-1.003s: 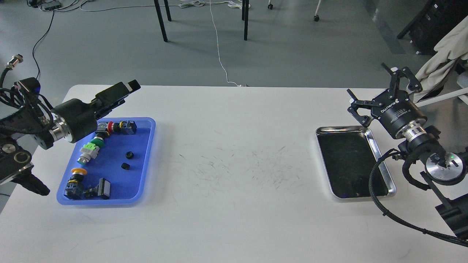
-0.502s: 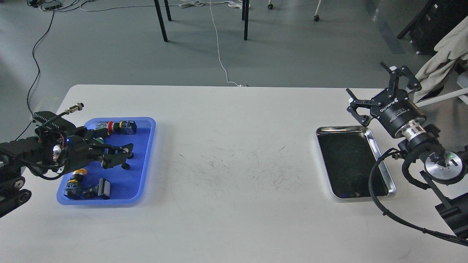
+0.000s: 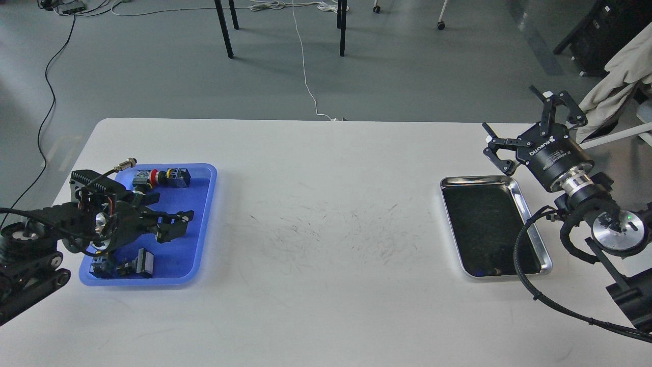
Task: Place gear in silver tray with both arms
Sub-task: 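Close the left gripper on the small black gear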
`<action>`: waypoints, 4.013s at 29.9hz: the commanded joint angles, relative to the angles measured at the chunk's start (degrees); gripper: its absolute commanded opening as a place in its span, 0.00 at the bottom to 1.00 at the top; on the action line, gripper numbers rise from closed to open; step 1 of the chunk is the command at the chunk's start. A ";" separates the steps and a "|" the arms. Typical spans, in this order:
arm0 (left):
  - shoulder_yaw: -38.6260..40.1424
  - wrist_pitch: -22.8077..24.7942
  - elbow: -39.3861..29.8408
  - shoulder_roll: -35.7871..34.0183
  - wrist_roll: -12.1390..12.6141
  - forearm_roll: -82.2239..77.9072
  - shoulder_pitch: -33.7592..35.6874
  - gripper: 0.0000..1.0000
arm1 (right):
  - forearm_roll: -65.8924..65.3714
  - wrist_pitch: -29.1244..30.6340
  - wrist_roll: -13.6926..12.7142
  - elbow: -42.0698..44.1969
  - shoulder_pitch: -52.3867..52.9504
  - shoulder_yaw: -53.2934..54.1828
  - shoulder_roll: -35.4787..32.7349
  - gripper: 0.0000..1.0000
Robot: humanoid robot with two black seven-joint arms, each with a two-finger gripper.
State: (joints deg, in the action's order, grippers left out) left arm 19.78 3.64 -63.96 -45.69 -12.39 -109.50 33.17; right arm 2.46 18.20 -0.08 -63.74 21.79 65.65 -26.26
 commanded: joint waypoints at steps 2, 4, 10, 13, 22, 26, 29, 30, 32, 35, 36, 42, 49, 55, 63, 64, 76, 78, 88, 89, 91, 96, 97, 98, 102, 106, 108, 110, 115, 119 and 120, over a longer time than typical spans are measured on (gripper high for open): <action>-1.67 -0.99 1.47 1.31 0.09 -0.63 0.14 0.94 | 0.00 -0.09 0.00 -0.24 0.01 0.09 -0.02 0.99; -2.03 -2.84 2.96 1.92 0.09 -0.71 0.31 0.93 | 0.00 -0.09 0.00 -0.24 0.01 0.00 -0.02 0.99; -2.12 -3.37 5.25 2.10 0.00 -0.63 0.31 0.89 | 0.00 -0.09 0.00 -0.16 0.01 0.00 -0.02 0.99; -2.12 -3.37 5.34 2.10 -0.18 -0.63 0.22 0.88 | 0.00 -0.09 0.00 -0.16 -0.08 0.00 -0.02 0.99; -2.12 -3.55 7.97 3.15 -0.35 -0.72 -0.04 0.77 | 0.00 -0.09 0.17 0.11 0.01 0.00 0.07 0.99; -2.20 -3.55 8.24 3.24 -0.44 -0.80 -0.04 0.72 | 0.00 -0.09 0.26 0.11 0.01 0.00 0.07 0.99; -2.20 -3.55 8.24 3.68 -0.44 -0.80 -0.13 0.68 | 0.00 -0.09 0.26 0.11 0.01 0.00 0.16 0.99; -2.20 -3.55 8.24 3.77 -0.44 -0.89 -0.13 0.66 | 0.00 -0.09 0.26 0.19 0.01 0.00 0.16 0.99; -2.90 -3.55 8.24 3.86 -0.44 -1.24 -0.04 0.62 | 0.00 -0.09 0.26 0.19 0.01 0.00 0.16 0.99; -4.66 -3.55 8.33 3.86 -0.44 -1.16 0.49 0.61 | 0.00 -0.18 0.26 0.19 0.01 0.00 0.16 0.99; -4.75 -3.55 8.33 3.86 -0.44 -1.24 0.49 0.61 | 0.00 -0.18 0.35 0.19 0.01 0.00 0.16 0.99; -4.84 -3.55 8.68 4.03 -0.44 -1.24 0.49 0.58 | 0.00 -0.18 0.35 0.19 0.10 0.00 0.16 0.99; -5.11 -3.55 9.03 4.03 -0.53 -1.24 0.49 0.48 | 0.00 -0.18 0.35 0.28 0.10 0.00 0.16 0.99; -5.11 -3.46 9.03 4.03 -1.06 -1.15 0.40 0.44 | -0.09 -0.18 0.35 0.28 0.19 0.00 0.25 0.99; -5.11 -2.93 9.12 4.03 -1.23 -1.15 0.49 0.43 | -0.09 -0.18 0.35 0.28 0.19 0.00 0.25 0.99; -5.11 -2.93 9.20 4.03 -1.23 -1.15 0.49 0.43 | -0.09 -0.18 0.35 0.28 0.19 0.00 0.25 0.99; -5.11 -2.14 11.84 6.05 -2.64 -1.07 0.58 0.42 | 0.00 -0.18 0.35 0.28 0.10 0.00 0.16 0.99; -5.11 -1.97 11.93 6.14 -2.64 -1.07 0.58 0.41 | 0.00 -0.18 0.35 0.28 0.10 0.00 0.16 0.99; -5.11 -1.88 12.81 6.23 -3.43 -1.07 0.66 0.37 | 0.00 -0.18 0.35 0.28 0.18 0.00 0.34 0.99; -5.11 -1.88 12.81 6.23 -3.60 -1.07 0.58 0.36 | -0.09 -0.18 0.35 0.28 0.10 0.00 0.34 0.99; -5.11 -1.88 13.16 6.23 -3.69 -1.07 0.58 0.35 | -0.09 -0.18 0.35 0.28 0.19 0.00 0.42 0.99; -5.11 -1.88 13.69 6.23 -4.31 -0.98 0.58 0.32 | -0.09 -0.27 0.35 0.28 0.19 -0.08 0.42 0.99; -5.19 -1.88 13.69 6.23 -4.40 -0.98 0.66 0.30 | -0.09 -0.18 0.35 0.28 0.19 -0.08 0.34 0.99; -5.19 -1.88 13.69 6.23 -4.48 -0.98 0.58 0.28 | -0.09 -0.27 0.35 0.28 0.19 -0.08 0.34 0.99; -5.11 -1.88 13.77 6.23 -4.57 -0.98 0.66 0.20 | -0.09 -0.18 0.35 0.28 0.19 -0.08 0.34 0.99; -5.11 -1.88 13.77 6.23 -4.57 -0.89 0.58 0.14 | 0.00 -0.27 0.35 0.28 0.19 -0.08 0.25 0.99; -5.11 -1.79 13.77 6.23 -4.57 -0.89 0.58 0.11 | -0.09 -0.18 0.35 0.28 0.19 -0.08 0.25 0.99; -5.11 -1.79 13.77 6.23 -4.57 -0.80 0.66 0.11 | 0.00 -0.27 0.35 0.28 0.19 -0.17 0.25 0.99; -5.11 -1.79 13.77 6.14 -4.57 -0.45 1.01 0.11 | 0.00 -0.18 0.35 0.28 0.19 -0.17 0.25 0.99; -4.93 -1.79 13.60 6.05 -5.01 -0.01 1.71 0.11 | 0.00 -0.18 0.35 0.28 0.19 -0.17 0.25 0.99; -4.93 -1.79 13.08 6.05 -5.01 0.16 2.24 0.11 | 0.00 -0.27 0.35 0.28 0.19 -0.17 0.25 0.99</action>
State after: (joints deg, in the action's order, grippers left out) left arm 14.56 1.47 -50.10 -39.59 -17.22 -109.79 34.48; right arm 2.45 17.98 0.26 -63.45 21.98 65.48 -26.02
